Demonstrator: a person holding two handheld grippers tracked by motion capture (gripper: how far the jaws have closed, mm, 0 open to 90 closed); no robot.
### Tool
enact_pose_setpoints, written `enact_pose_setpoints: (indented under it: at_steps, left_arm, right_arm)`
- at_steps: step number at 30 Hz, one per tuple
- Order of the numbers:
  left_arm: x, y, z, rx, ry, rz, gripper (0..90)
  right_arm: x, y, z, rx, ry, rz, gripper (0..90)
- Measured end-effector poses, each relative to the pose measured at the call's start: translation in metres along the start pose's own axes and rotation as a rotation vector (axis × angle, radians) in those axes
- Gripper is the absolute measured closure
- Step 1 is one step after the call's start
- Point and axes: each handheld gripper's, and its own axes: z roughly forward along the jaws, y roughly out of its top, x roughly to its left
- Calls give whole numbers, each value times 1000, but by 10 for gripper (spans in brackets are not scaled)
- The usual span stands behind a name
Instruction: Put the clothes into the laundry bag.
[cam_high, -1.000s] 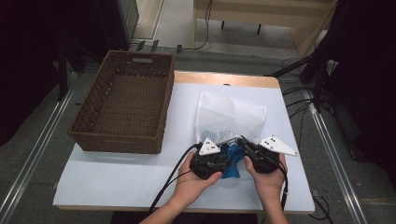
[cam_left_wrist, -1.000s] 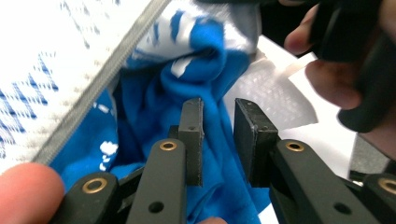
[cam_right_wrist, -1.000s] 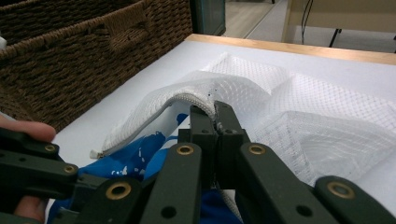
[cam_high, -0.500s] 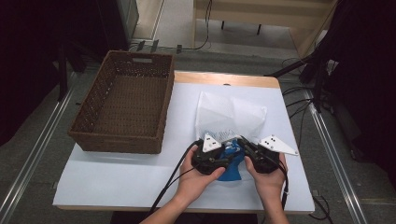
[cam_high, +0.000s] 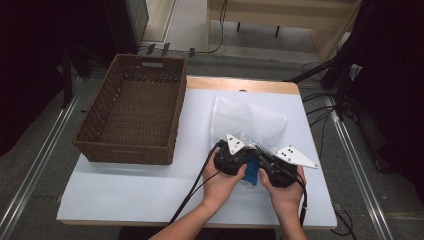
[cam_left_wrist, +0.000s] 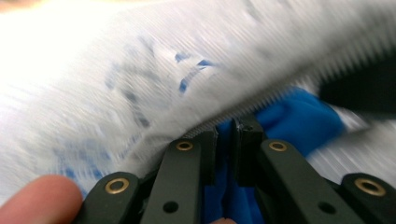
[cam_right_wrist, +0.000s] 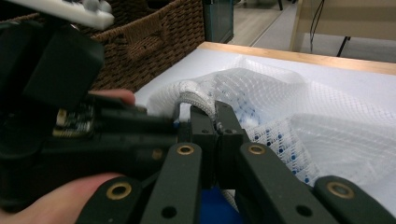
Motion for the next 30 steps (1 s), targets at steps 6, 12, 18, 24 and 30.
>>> enact_pose_setpoints:
  at_steps: [6, 12, 18, 24, 30]
  left_arm:
    - [10, -17, 25, 151, -24, 48, 608]
    - [7, -15, -14, 68, -104, 40, 458]
    - [-21, -25, -33, 73, -191, 131, 572]
    - [-27, -46, -2, 278, -131, 152, 391]
    - [-16, -35, -12, 219, -185, 84, 774]
  right_arm:
    - [-6, -6, 5, 34, -11, 20, 900]
    - [-14, -8, 7, 40, -15, 46, 900]
    - [-16, -8, 6, 37, -20, 56, 900]
    - [-14, -9, 5, 37, -20, 42, 900]
    - [-17, -10, 7, 41, -17, 43, 900]
